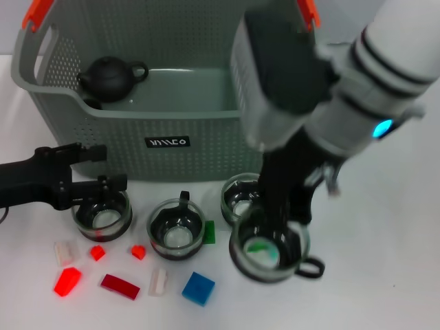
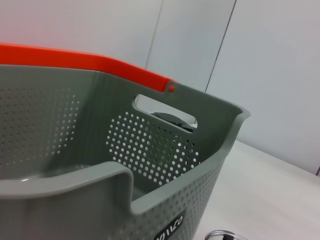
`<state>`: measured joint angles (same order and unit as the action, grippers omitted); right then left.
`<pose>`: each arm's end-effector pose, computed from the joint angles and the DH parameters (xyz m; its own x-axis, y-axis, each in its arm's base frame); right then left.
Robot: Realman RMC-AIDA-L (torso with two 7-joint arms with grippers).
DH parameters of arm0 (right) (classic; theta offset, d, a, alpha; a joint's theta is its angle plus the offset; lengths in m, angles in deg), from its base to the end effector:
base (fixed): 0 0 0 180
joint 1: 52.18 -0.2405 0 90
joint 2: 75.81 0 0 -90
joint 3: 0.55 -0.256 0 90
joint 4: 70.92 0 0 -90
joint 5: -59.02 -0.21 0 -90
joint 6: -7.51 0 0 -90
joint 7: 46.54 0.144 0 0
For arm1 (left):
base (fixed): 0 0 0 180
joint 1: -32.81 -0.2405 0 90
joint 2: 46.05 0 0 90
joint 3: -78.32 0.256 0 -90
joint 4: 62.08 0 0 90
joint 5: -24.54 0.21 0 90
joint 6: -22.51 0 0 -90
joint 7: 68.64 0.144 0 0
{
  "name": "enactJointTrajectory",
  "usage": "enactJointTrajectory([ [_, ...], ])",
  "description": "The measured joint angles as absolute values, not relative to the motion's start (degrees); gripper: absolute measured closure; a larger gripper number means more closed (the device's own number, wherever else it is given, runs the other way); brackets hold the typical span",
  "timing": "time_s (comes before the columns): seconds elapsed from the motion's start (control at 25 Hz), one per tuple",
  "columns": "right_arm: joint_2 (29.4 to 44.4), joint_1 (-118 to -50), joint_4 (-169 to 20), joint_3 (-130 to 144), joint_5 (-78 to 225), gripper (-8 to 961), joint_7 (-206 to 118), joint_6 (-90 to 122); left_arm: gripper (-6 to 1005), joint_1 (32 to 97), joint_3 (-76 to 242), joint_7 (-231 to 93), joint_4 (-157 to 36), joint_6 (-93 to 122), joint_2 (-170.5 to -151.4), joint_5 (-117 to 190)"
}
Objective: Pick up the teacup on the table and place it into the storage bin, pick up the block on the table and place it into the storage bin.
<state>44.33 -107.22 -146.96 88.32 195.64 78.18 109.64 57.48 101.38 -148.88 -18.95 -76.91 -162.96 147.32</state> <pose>0.0463 0.3309 -0.0407 0.9030 0.1243 0.4112 0.0989 -0.9917 0.0826 -0.3105 0.2943 0.0561 0.7367 0.3944 0.5494 0.5719 -0.7968 -0.1949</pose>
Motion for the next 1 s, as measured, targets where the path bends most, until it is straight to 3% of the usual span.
enactJointTrajectory([
  [0.32, 44.36, -109.3, -152.9, 77.8, 196.4, 896, 76.9, 110.4, 156, 57.4, 101.2, -148.9, -19.1, -76.9, -162.94, 147.3],
  [1.0, 44.36, -109.4, -149.5, 73.8, 198.8, 896, 81.6, 79.8, 155, 57.9, 101.1, -148.9, -19.2, -76.6, -163.45, 147.1],
])
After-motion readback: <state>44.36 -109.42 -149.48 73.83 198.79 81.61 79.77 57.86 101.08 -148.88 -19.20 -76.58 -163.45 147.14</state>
